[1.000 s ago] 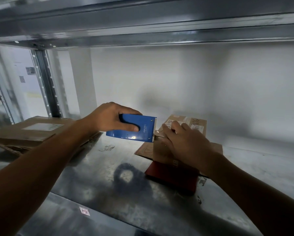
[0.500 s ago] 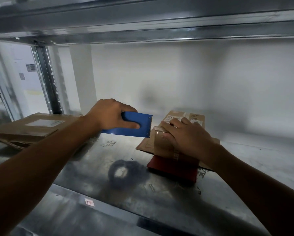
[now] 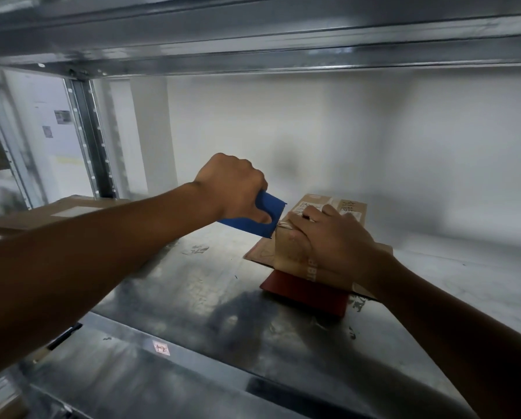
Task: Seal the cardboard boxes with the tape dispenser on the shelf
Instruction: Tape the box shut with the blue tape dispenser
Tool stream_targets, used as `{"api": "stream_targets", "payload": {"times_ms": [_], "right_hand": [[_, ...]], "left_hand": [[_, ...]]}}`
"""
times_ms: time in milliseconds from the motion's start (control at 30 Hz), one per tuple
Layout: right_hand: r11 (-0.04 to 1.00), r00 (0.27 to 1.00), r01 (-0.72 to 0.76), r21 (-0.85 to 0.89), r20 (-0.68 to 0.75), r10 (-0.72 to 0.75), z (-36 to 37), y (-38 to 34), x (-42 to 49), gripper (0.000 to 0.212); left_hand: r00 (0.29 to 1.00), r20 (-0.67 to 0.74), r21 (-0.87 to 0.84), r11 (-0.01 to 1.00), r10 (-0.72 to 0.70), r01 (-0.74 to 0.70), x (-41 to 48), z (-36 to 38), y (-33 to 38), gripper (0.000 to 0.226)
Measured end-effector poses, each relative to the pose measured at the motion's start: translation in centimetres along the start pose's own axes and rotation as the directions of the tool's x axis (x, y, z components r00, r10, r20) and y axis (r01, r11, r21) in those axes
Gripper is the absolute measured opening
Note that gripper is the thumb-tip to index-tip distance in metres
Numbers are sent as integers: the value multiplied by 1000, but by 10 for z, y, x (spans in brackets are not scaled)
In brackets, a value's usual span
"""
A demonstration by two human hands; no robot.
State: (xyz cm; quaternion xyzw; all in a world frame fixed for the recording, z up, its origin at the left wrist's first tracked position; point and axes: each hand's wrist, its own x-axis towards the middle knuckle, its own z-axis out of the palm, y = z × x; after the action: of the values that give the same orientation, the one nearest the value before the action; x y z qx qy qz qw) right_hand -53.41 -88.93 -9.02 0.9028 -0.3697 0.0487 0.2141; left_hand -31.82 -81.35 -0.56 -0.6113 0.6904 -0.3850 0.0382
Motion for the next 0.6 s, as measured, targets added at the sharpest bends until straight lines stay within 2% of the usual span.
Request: {"api": "stream_targets", "payload": {"times_ms": [100,167,200,300,467,600], "right_hand": [[998,999,-26,51,-28,27,-7,-3,-2,63],[996,998,-26,89,-54,30,-12,-6,-8,76],[996,998,-25,87,-55,30,-11,-7,-11,75],[997,998,-7,79,-63,12,-8,-3,-12,50],[982,998,44,184,28,-50,-16,-1,-16,67],[986,998,30,167,41,-37,-19,-4,-23,69]], "left_hand": [[999,35,93,996,12,-15,-2,3,0,49],[995,94,116,993,-28,17,-9,13,-5,47],[992,99,82,995,-73,65,-14,19,-9,48],[977,7,-56,975,-214,214,-26,36,-15,49],[943,-117,-184,940,-312,288,-16,44,-1,52],[923,-123,-273,906,-366,323,-7,52,9,52]]}}
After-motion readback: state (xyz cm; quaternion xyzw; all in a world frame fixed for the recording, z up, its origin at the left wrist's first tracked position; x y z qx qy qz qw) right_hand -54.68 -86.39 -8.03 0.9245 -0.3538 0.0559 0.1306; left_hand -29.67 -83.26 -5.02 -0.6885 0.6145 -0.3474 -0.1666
